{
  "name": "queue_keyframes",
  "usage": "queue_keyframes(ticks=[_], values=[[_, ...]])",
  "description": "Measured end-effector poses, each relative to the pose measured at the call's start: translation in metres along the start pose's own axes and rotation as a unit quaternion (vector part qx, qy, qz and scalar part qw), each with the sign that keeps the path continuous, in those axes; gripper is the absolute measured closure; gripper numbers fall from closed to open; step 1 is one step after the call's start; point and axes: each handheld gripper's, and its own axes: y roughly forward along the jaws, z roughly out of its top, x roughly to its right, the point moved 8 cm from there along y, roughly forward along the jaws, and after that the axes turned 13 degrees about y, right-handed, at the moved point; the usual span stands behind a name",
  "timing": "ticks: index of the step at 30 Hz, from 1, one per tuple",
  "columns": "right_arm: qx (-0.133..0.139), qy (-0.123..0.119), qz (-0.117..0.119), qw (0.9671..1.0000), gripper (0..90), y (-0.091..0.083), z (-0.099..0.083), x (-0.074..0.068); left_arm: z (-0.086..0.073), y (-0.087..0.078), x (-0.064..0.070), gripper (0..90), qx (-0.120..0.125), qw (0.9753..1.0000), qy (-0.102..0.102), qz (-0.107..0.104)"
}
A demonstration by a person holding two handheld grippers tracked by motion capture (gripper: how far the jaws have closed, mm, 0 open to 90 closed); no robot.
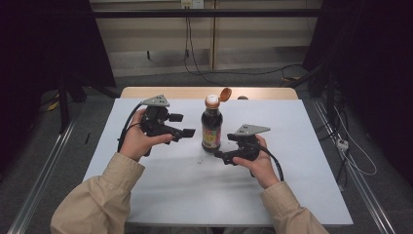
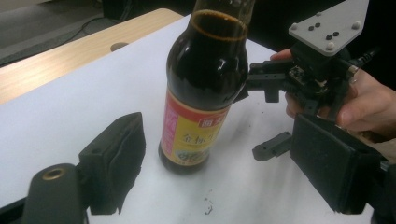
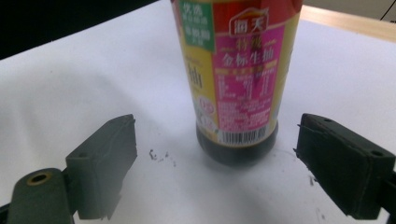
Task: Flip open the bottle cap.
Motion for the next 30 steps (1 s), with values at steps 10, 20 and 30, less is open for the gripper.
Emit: queue_keyframes(ticks=[10, 20, 30], values=[[-0.016, -0.005, -0.004, 0.9999, 12.2, -0.007, -0.009, 0.002, -0.016, 0.0, 0.003, 16.9, 0.006, 1.0, -0.003, 0.004], [-0.032, -0.013, -0.011, 0.9993, 11.9, -0.015, -0.019, 0.005, -0.034, -0.005, 0.003, 15.5, 0.011, 0.9998, -0.011, 0.01], [-0.048, -0.016, -0.023, 0.9985, 11.9, -0.024, -0.03, 0.009, -0.054, -0.009, 0.007, 14.4, 0.011, 0.9997, -0.019, 0.012]])
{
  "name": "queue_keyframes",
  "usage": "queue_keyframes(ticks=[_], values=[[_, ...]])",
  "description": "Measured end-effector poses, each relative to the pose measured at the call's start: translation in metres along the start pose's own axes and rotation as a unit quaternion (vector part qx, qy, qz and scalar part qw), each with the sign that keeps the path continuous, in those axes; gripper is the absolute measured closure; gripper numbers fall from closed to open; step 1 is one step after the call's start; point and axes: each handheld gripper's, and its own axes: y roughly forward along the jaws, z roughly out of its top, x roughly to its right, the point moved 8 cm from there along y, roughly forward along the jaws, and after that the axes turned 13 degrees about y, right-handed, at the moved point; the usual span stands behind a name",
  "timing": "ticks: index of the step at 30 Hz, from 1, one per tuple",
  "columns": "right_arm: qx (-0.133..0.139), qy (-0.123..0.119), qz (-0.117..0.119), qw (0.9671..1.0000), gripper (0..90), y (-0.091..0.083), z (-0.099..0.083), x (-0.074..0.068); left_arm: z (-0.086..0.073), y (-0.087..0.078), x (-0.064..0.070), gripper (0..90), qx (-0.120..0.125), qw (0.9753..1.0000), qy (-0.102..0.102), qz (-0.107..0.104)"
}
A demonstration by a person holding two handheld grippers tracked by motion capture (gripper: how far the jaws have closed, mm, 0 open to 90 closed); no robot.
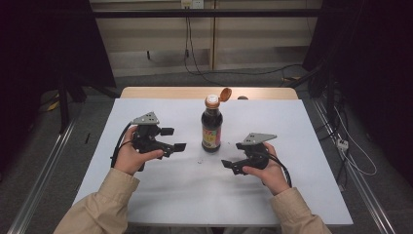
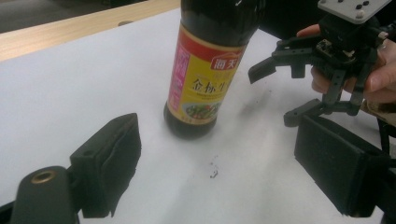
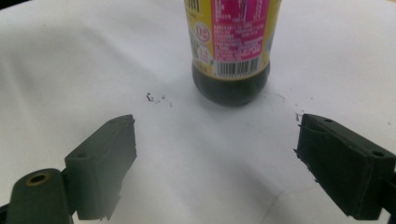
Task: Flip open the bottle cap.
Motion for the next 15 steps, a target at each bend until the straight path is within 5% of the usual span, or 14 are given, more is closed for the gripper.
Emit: queue_keyframes(ticks=[15], values=[[-0.004, -0.005, -0.013, 0.9999, 12.0, -0.013, -0.011, 0.004, -0.025, -0.006, 0.005, 12.9, 0.0, 1.0, -0.006, 0.004]])
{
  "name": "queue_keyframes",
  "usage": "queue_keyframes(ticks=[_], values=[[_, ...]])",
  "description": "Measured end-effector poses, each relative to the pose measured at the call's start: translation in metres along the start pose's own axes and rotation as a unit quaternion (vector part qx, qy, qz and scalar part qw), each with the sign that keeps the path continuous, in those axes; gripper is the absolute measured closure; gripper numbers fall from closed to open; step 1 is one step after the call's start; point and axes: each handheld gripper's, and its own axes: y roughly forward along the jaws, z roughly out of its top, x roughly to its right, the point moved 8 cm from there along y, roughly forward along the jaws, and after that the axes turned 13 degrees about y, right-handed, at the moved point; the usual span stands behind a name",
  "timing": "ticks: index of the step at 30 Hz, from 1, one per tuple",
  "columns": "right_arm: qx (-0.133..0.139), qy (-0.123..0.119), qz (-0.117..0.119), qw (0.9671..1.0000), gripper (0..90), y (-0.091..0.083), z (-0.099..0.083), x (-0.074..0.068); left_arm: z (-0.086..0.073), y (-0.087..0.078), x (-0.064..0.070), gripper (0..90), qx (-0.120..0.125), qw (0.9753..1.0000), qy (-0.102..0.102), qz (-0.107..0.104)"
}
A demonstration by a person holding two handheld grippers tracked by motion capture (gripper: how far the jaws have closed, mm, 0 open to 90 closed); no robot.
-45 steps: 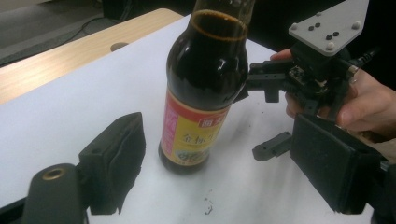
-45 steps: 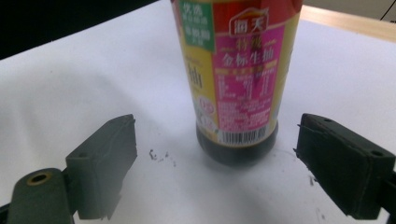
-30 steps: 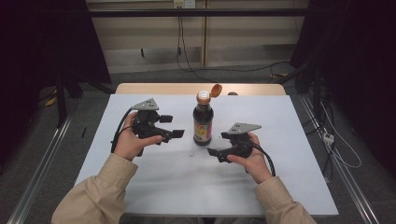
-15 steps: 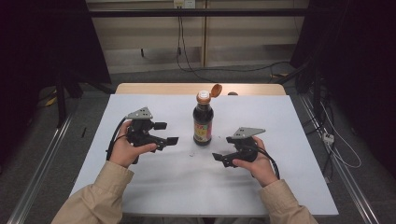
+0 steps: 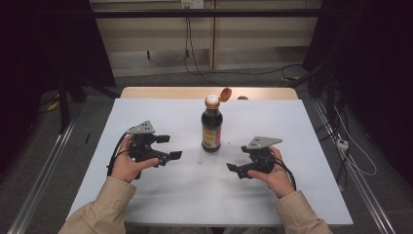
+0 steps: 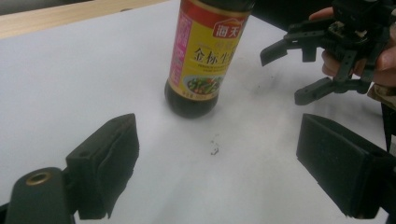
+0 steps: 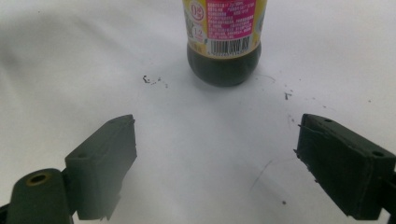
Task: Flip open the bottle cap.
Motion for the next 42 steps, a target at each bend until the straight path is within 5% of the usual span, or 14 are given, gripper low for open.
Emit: queue_keyframes(ticks=[42], values=[[0.009, 0.014, -0.015, 0.9997, 12.1, -0.03, -0.024, 0.014, -0.046, -0.02, 0.01, 12.7, -0.017, 0.9998, 0.001, 0.006]])
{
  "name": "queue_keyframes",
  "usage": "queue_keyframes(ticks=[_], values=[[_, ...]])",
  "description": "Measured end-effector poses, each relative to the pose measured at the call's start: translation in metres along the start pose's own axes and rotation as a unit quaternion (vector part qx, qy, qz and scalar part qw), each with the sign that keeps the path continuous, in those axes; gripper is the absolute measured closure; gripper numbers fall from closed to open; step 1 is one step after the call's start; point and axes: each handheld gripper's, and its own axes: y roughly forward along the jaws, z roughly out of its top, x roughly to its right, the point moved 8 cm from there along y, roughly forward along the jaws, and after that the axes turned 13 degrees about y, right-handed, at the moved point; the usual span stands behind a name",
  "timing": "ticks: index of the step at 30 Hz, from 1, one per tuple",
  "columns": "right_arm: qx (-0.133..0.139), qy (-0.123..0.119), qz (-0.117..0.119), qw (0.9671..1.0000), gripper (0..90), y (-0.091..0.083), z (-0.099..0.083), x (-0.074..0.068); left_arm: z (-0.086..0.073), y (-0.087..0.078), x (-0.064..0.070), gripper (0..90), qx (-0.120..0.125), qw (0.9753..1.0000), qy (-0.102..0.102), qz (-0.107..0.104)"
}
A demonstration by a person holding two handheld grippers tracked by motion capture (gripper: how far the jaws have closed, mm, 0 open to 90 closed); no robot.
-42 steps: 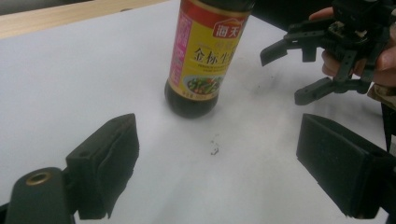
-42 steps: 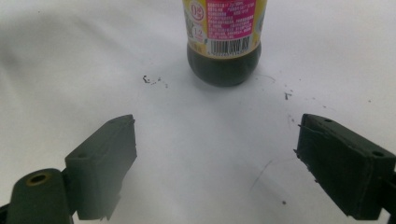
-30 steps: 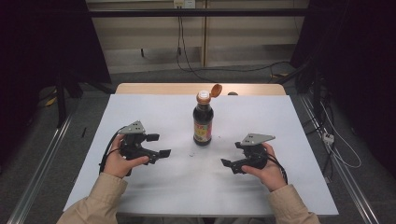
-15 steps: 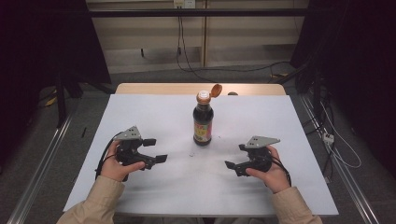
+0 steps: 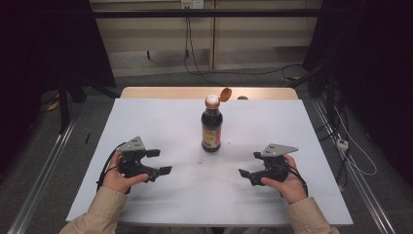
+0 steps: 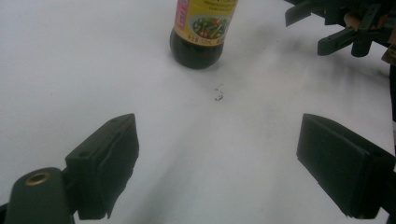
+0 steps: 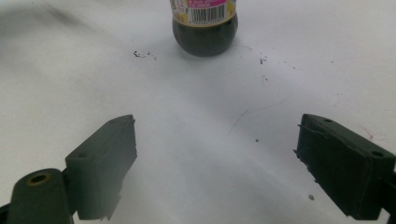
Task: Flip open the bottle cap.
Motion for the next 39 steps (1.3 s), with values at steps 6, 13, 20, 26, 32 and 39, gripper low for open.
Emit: queue_keyframes(ticks=[6, 13, 20, 26, 32, 39], values=[[-0.001, -0.001, -0.003, 1.0, 12.1, -0.004, -0.004, 0.001, -0.005, -0.003, 0.0, 13.0, -0.002, 1.0, -0.001, 0.002], [0.004, 0.002, -0.006, 1.0, 12.1, -0.01, -0.009, 0.005, -0.012, -0.007, -0.001, 13.0, -0.006, 0.9999, -0.004, 0.009], [0.003, 0.002, -0.01, 0.9999, 12.1, -0.015, -0.014, 0.007, -0.016, -0.01, 0.0, 13.1, -0.01, 0.9999, -0.005, 0.01], [0.006, 0.001, -0.012, 0.9999, 12.1, -0.019, -0.017, 0.008, -0.021, -0.013, 0.001, 13.1, -0.011, 0.9998, -0.007, 0.015], [0.007, 0.001, -0.017, 0.9998, 12.1, -0.022, -0.019, 0.01, -0.024, -0.016, 0.0, 13.1, -0.015, 0.9996, -0.006, 0.022], [0.007, 0.0, -0.02, 0.9998, 12.1, -0.022, -0.02, 0.011, -0.026, -0.016, -0.001, 13.1, -0.016, 0.9995, -0.003, 0.027]])
